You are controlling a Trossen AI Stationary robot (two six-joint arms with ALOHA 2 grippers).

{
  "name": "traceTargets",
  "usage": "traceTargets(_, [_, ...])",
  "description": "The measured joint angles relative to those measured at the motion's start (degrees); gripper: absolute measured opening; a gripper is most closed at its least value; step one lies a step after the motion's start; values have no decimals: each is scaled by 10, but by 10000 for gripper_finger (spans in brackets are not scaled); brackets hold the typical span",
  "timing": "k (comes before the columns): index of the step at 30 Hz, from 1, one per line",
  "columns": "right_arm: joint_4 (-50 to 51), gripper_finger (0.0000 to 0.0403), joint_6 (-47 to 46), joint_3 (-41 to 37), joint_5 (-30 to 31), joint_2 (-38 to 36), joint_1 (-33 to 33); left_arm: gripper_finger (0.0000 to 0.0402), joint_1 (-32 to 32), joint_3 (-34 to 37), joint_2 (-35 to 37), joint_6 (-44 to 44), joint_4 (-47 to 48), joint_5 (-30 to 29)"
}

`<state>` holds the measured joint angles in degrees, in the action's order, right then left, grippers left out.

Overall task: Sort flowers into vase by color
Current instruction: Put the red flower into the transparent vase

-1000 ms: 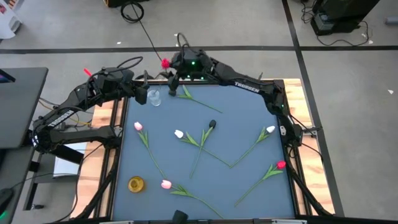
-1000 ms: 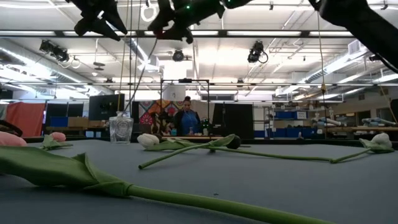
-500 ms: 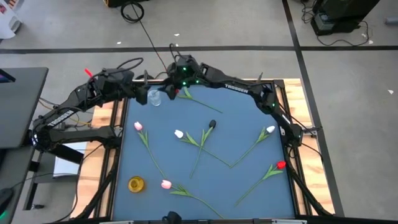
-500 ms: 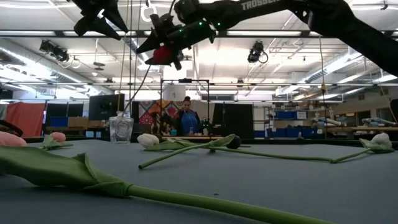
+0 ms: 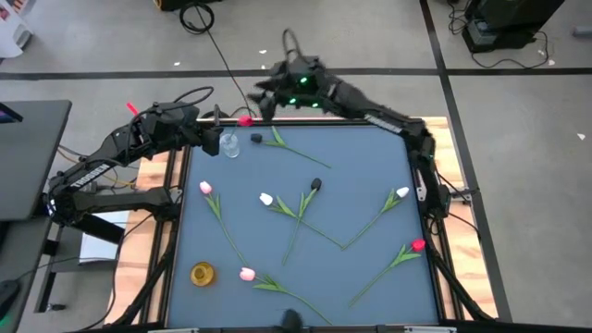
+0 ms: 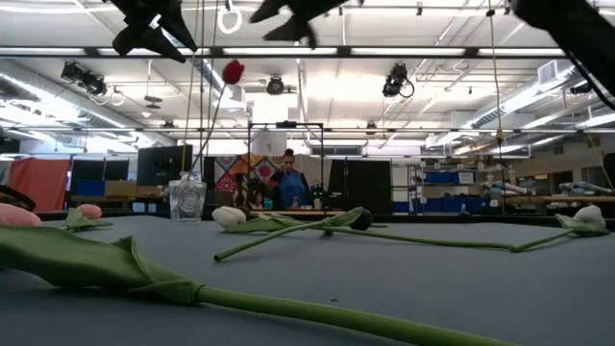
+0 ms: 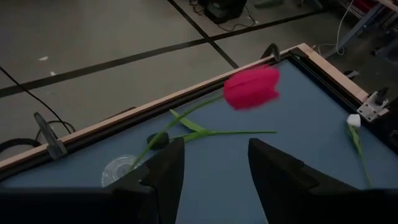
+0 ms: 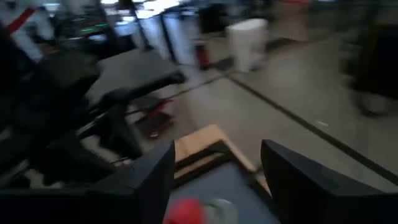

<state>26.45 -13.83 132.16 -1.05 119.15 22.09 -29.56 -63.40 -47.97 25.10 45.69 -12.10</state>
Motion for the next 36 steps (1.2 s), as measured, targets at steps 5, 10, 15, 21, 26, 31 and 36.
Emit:
traceTargets(5, [175, 230, -77, 0, 26, -47, 20, 183, 13, 0, -1, 0, 4, 0])
traceTargets(10, [348, 219, -115, 0, 33, -75, 36, 183, 41, 1, -17, 3, 13, 1])
traceTargets(15, [481, 211, -108, -1, 75, -79, 23, 183, 73, 1, -32, 4, 18, -4])
traceTargets(21, [506, 201, -123, -63, 85, -82, -28, 183, 114, 1, -36, 88, 110, -35])
traceTargets(26, [503, 194, -170, -148, 81, -83, -74, 183, 169, 1, -36, 165, 146, -47])
traceTargets(31, [491, 189, -196, -231, 53, -82, -119, 183, 219, 1, -36, 190, 147, -67])
traceTargets(36, [492, 184, -252, -297, 2, -82, -161, 183, 243, 1, -37, 199, 147, -68])
